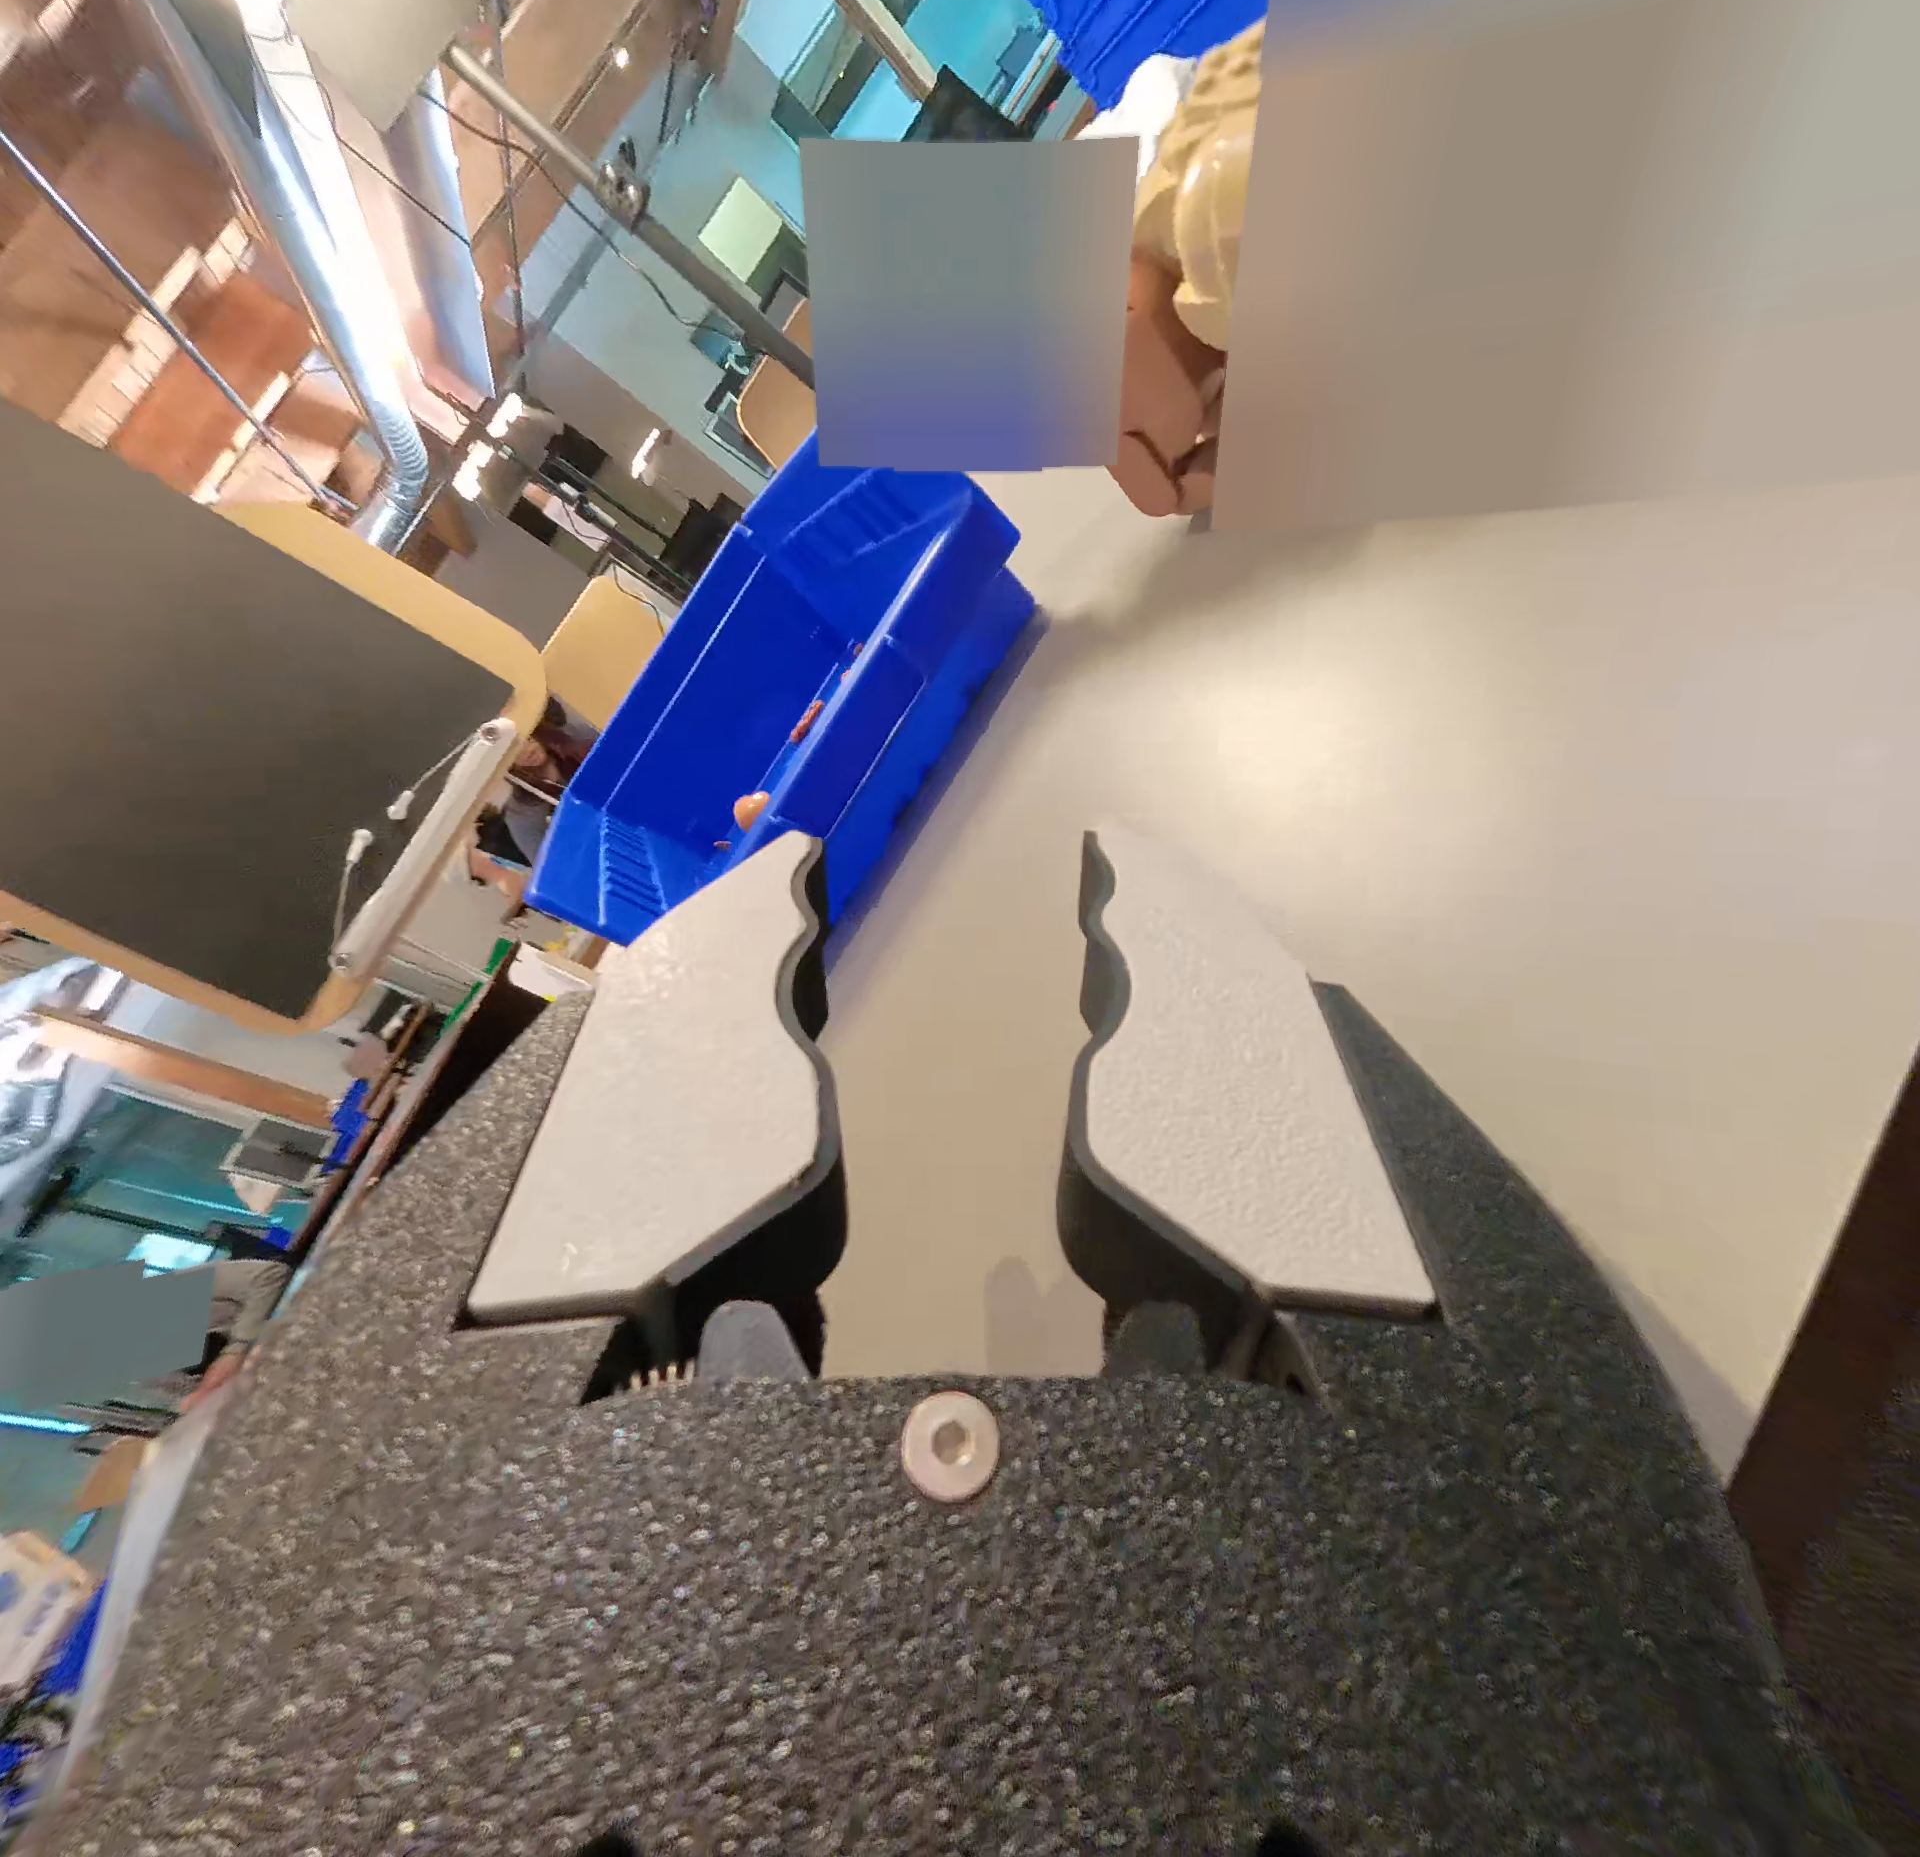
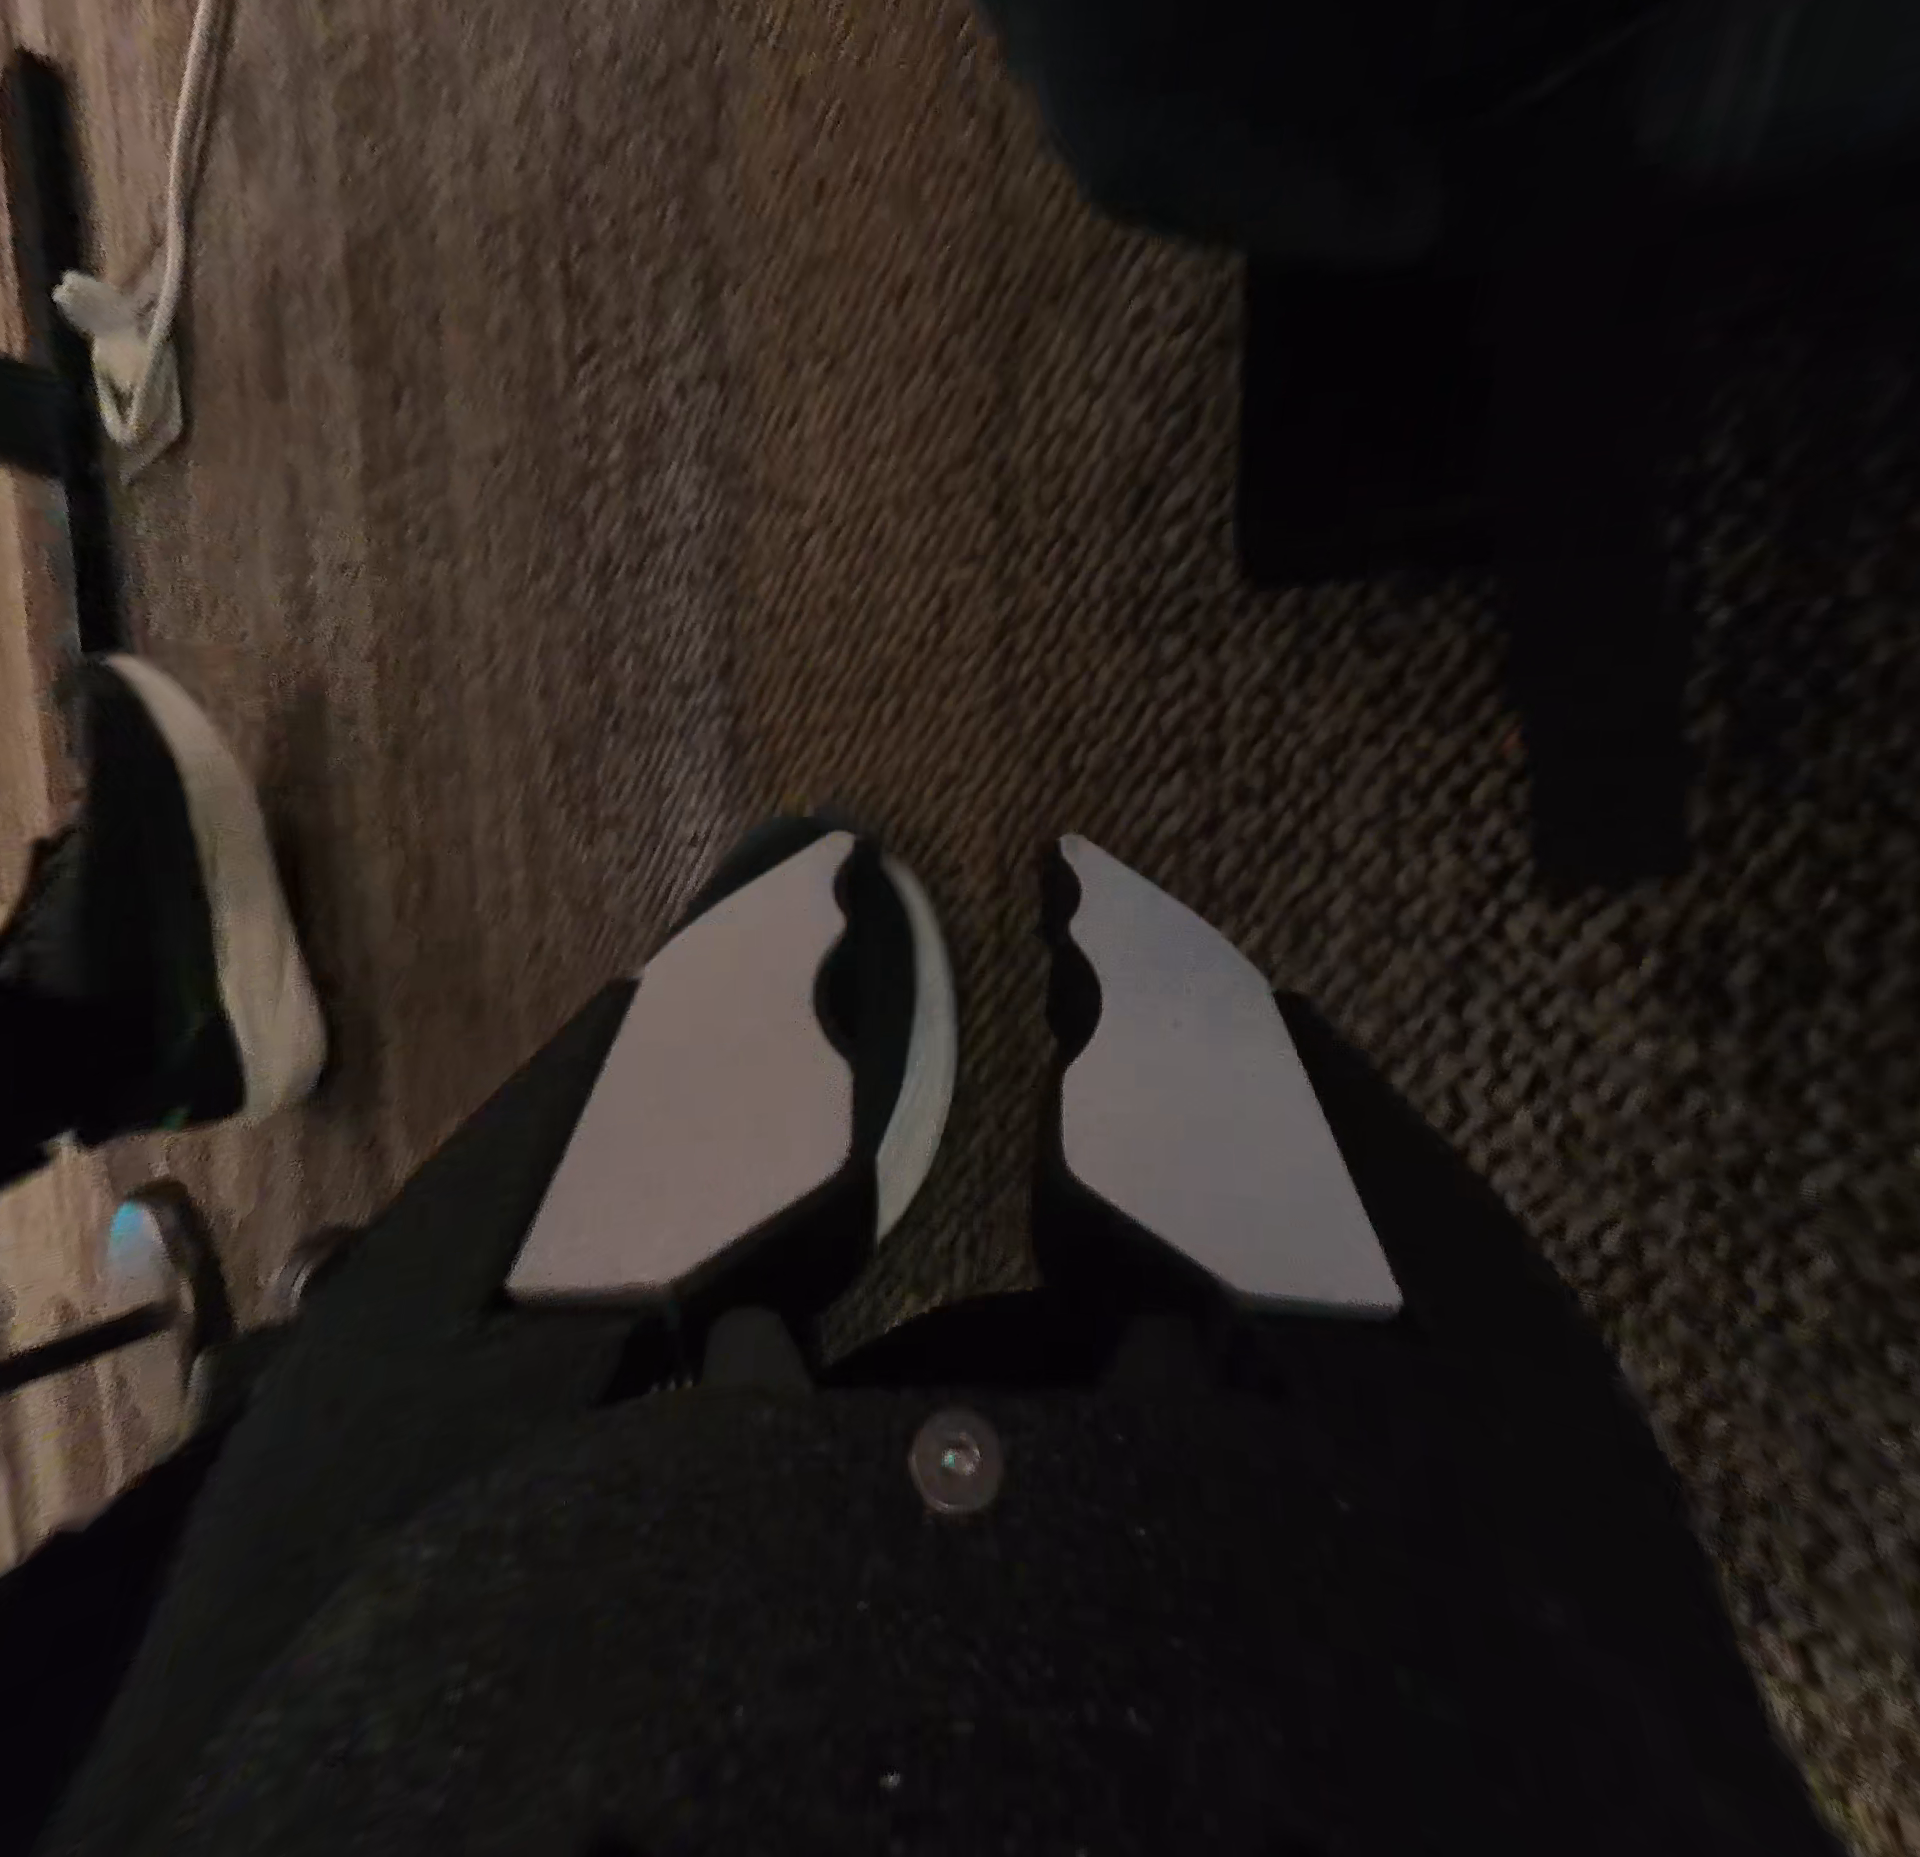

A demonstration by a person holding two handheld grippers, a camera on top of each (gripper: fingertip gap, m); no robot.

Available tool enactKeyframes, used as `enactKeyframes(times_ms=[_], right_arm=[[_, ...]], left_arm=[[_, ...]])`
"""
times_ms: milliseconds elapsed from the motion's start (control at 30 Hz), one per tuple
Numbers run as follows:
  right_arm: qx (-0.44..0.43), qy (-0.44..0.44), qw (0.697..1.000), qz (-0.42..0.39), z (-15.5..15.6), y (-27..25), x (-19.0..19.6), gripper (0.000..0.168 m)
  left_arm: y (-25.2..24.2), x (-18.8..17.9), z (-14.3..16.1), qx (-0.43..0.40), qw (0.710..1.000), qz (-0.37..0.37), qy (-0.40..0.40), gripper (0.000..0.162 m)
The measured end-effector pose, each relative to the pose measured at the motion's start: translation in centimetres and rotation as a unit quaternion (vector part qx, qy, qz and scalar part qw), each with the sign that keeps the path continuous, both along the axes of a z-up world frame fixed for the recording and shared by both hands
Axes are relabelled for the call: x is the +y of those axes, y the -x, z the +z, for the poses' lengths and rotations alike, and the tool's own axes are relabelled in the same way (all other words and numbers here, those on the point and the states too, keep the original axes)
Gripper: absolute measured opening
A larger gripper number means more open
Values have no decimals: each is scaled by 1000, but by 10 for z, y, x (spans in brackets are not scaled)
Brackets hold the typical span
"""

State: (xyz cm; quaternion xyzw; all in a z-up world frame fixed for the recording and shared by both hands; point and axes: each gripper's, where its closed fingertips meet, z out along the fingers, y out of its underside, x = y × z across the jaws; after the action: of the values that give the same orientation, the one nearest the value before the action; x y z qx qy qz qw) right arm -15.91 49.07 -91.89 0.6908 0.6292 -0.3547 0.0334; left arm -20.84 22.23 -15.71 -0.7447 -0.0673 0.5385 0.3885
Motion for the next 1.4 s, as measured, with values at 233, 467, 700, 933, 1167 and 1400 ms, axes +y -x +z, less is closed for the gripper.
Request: enactKeyframes(times_ms=[233, 467, 700, 933, 1167, 1400], right_arm=[[-6, -48, 999, 22, -35, 26, 9, 28], [42, -101, 993, 39, -45, 28, 24, 26], [-1, -132, 990, 39, -80, 39, 47, 26], [-16, -190, 981, 48, -89, 58, 68, 36], [-22, -240, 970, -25, -76, 72, 155, 40], [73, -90, 991, 67, -59, 51, 98, 27]], left_arm=[[3, -1, -1, 9, 1000, 16, 10, 44], [1, 1, -1, 28, 999, 17, 21, 44], [2, 0, 1, 44, 998, 32, 25, 44], [4, -1, 0, 43, 998, 44, 27, 43], [4, -1, 0, 46, 998, 44, 30, 41], [4, 0, 1, 50, 997, 45, 30, 41]])
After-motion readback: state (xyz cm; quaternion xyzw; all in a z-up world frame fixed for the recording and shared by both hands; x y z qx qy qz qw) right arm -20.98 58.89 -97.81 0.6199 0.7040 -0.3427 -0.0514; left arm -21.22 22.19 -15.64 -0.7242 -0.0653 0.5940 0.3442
